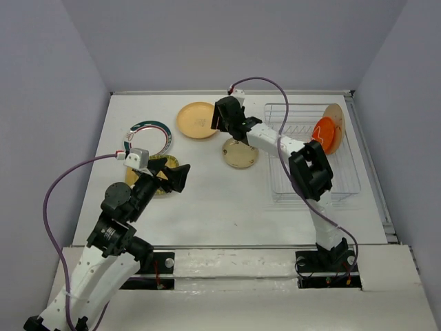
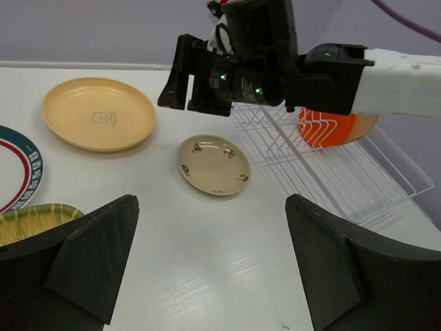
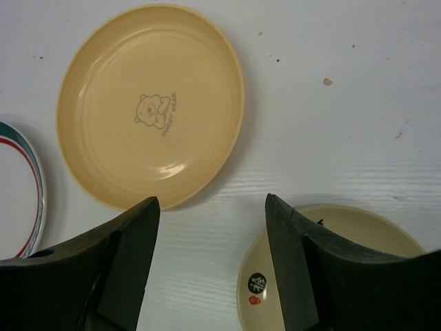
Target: Load the plates into the dish rack
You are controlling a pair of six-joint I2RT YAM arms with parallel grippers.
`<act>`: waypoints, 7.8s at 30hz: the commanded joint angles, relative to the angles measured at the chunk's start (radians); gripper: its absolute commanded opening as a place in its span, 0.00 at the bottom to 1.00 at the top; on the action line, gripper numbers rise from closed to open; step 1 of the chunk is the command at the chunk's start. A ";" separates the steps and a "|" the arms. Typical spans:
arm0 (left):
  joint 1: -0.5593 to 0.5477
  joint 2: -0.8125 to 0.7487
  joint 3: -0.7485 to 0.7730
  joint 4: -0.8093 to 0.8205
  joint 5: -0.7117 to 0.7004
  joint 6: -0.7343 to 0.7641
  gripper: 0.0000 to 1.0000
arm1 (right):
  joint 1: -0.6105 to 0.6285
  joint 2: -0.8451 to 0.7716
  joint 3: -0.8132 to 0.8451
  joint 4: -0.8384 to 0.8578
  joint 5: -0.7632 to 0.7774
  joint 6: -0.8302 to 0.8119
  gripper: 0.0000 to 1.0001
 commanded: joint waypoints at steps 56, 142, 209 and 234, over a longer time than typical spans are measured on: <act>-0.027 -0.069 0.043 0.042 0.048 0.008 0.99 | -0.070 -0.769 -0.432 0.127 0.920 -1.135 0.07; 0.106 0.089 0.046 0.051 0.018 -0.008 0.99 | 0.297 -0.195 -0.540 0.490 -0.267 0.382 0.84; 0.001 -0.097 0.042 0.044 0.048 -0.009 0.99 | -0.191 -0.711 0.061 -0.770 0.499 -0.585 0.07; -0.027 -0.091 0.045 0.031 0.026 -0.008 0.99 | -0.397 -0.377 0.143 -0.751 0.264 -0.598 0.07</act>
